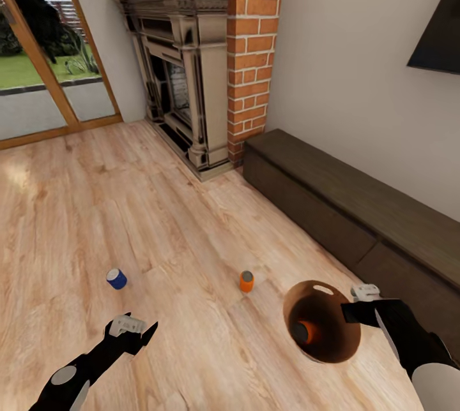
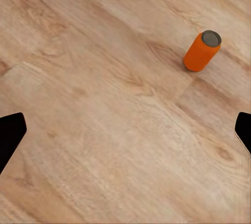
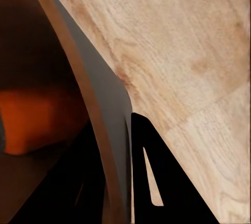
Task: Put the three can of soda from the living room inside the tash can in the kitchen.
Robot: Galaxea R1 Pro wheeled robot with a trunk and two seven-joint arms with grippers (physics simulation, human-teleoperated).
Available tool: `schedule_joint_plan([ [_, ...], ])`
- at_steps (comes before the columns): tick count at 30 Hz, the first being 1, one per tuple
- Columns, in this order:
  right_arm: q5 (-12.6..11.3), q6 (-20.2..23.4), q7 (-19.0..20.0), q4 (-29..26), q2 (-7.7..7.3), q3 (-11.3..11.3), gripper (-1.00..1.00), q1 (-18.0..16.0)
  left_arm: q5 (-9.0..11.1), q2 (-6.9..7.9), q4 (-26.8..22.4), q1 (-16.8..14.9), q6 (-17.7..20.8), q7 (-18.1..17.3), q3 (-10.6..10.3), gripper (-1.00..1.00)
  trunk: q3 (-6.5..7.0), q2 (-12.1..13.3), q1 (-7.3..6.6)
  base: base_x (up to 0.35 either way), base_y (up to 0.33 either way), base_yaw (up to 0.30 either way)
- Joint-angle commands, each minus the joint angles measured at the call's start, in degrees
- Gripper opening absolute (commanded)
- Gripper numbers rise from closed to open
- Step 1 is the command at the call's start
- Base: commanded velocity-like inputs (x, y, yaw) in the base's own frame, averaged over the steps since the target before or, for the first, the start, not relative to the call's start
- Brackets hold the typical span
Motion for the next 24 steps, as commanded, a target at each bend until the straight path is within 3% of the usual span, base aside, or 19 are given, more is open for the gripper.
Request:
schedule_joint_plan([
  [1, -1.3, 0.2, 0.3, 0.0, 0.10, 0.0, -1.00, 0.1, 0.0, 0.00, 0.0, 0.0, 0.0, 0.0, 0.0, 1.00, 0.01, 0.0, 0.00, 0.290, -0.194, 0.000],
  [4, -1.4, 0.0, 0.3, 0.0, 0.11, -0.3, -1.00, 0.2, 0.0, 0.00, 0.0, 0.0, 0.0, 0.0, 0.0, 1.00, 0.01, 0.0, 0.00, 0.288, -0.197, 0.000],
  [6, -1.4, -0.2, 0.4, 0.0, 0.14, -2.3, -1.00, 0.9, -0.1, 0.00, 0.0, 0.0, 0.0, 0.0, 0.0, 1.00, 0.01, 0.0, 0.00, 0.286, -0.199, 0.000],
  [7, -1.4, -0.3, 0.5, 0.0, 0.21, -4.6, -1.00, 1.4, -0.1, 0.00, 0.0, 0.0, 0.0, 0.0, 0.0, 1.00, 0.01, 0.0, 0.00, 0.285, -0.200, 0.000],
  [11, -1.4, -0.4, 0.6, 0.0, 0.28, -7.4, -1.00, 1.7, -0.2, 0.00, 0.0, 0.0, 0.0, 0.0, 0.0, 1.00, 0.01, 0.0, 0.00, 0.285, -0.126, -0.015],
  [16, -1.4, -0.4, 0.7, 0.0, 0.36, -8.5, -1.00, 1.9, -0.1, 0.00, 0.1, 0.0, 0.0, -0.2, 0.0, 1.00, 0.01, 0.0, 0.00, 0.272, 0.097, -0.151],
  [24, -1.4, -0.4, 0.8, 0.0, 0.27, -8.9, -1.00, 1.9, -0.2, 0.00, 0.1, 0.0, 0.0, -0.2, 0.0, 1.00, 0.01, 0.0, 0.00, 0.111, 0.275, -0.237],
])
